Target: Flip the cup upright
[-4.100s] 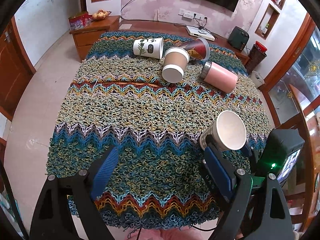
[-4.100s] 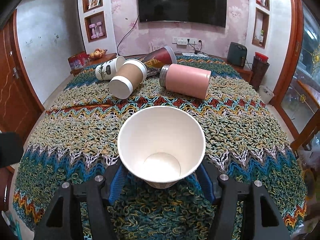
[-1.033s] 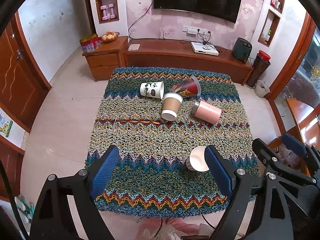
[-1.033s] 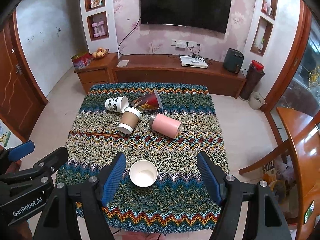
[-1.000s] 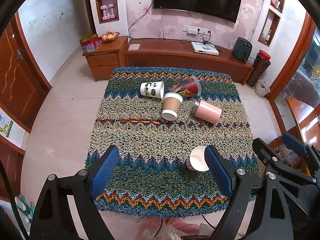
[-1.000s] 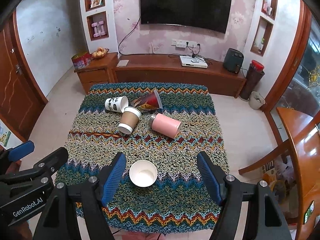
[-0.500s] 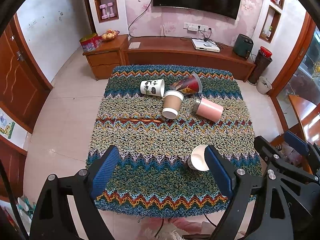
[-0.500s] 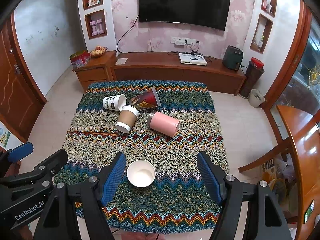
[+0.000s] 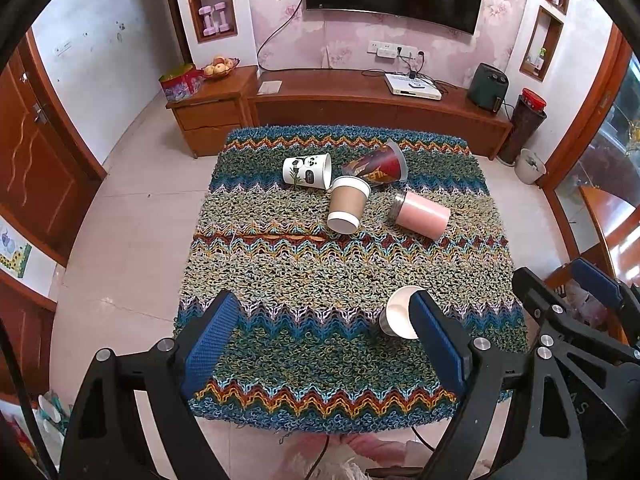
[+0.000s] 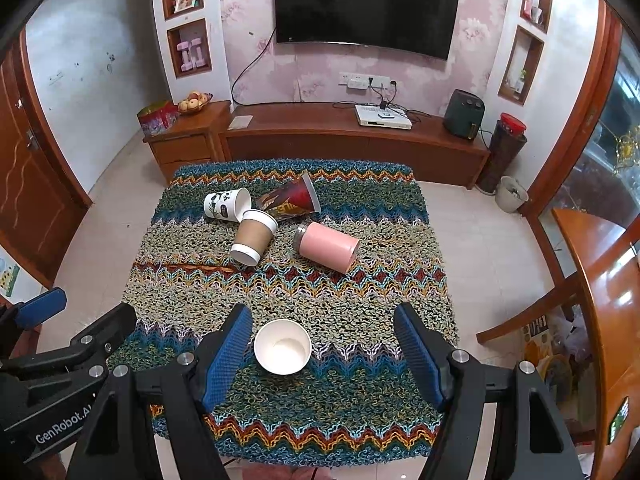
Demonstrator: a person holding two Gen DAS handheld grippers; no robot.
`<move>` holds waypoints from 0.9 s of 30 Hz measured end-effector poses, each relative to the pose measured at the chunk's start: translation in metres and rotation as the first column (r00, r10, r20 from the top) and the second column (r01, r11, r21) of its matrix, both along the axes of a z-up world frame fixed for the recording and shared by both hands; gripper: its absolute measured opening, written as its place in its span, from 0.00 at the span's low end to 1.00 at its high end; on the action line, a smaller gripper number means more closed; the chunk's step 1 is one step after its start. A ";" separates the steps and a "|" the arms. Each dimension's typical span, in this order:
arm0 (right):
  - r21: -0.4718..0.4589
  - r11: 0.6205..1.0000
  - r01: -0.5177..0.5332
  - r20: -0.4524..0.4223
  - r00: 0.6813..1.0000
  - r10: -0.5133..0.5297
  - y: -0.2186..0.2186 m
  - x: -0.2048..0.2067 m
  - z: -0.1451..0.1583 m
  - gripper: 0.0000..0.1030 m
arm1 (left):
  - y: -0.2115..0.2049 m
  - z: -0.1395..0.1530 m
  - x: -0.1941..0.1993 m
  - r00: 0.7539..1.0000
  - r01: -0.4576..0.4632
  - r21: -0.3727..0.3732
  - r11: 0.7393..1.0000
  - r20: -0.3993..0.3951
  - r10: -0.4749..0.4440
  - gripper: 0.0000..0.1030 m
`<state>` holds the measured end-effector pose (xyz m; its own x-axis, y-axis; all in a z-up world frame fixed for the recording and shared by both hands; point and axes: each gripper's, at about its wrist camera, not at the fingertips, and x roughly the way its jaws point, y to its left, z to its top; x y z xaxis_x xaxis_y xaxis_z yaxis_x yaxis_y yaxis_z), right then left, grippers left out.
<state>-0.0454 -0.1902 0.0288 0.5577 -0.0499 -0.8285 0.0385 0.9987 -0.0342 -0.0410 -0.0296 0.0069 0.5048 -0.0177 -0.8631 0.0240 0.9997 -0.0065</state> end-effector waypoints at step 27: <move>-0.001 1.000 0.016 -0.010 1.000 -0.016 0.005 0.000 -0.002 0.72 | 0.005 -0.002 0.001 1.000 0.011 0.004 1.000 -0.006 -0.011 0.87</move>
<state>-0.0450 -0.1849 0.0269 0.5486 -0.0592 -0.8340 0.0541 0.9979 -0.0353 -0.0399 -0.0247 0.0048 0.4996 -0.0199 -0.8660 0.0354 0.9994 -0.0026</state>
